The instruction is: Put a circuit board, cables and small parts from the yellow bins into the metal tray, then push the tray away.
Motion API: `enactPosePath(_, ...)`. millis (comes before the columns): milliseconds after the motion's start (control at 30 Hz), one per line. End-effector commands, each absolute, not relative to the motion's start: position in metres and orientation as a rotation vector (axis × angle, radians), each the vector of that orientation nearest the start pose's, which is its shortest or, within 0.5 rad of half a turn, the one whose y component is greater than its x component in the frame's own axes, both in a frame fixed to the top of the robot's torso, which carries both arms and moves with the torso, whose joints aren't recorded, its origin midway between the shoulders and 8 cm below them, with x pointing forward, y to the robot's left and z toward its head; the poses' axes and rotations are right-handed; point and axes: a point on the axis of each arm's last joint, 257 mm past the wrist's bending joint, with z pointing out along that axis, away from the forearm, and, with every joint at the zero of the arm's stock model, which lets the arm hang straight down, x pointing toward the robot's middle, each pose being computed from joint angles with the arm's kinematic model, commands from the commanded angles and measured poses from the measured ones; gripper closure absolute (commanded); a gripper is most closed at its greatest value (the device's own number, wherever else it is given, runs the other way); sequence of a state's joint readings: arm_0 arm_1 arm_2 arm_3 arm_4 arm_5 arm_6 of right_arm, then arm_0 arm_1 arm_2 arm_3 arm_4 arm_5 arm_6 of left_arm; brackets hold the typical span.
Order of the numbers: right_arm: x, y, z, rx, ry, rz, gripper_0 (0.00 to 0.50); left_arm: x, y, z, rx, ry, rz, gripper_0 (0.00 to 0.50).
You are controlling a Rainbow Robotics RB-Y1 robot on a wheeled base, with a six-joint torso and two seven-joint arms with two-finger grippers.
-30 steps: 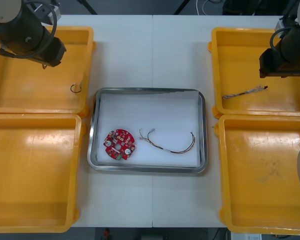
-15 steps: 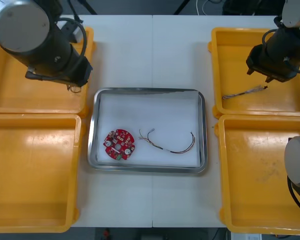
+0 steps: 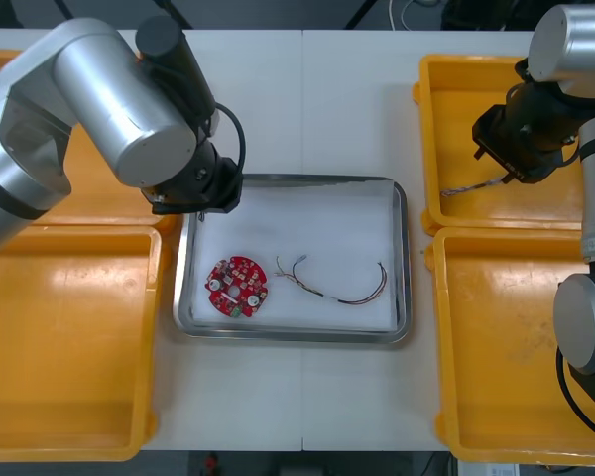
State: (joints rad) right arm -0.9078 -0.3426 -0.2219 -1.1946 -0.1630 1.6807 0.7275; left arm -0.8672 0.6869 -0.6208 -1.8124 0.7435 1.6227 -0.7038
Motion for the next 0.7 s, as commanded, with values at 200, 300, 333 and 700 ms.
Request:
enactPosePath(200,0.596,-0.275,-0.175,1.28,2.375,0.25,0.0,0.511,0.121,-0.219,0.158,2.615,-0.029,0.5)
enactPosePath(300,0.595,-0.27,-0.182,1.326,2.366,0.259,0.0,0.515,0.121,-0.226,0.148,2.613,-0.027,0.499)
enactPosePath(333,0.594,-0.269,-0.184,1.344,2.362,0.26,0.0,0.516,0.121,-0.228,0.147,2.61,-0.027,0.497)
enactPosePath(700,0.595,-0.268,-0.208,1.428,2.35,0.266,0.0,0.514,0.117,-0.228,0.125,2.615,-0.053,0.0)
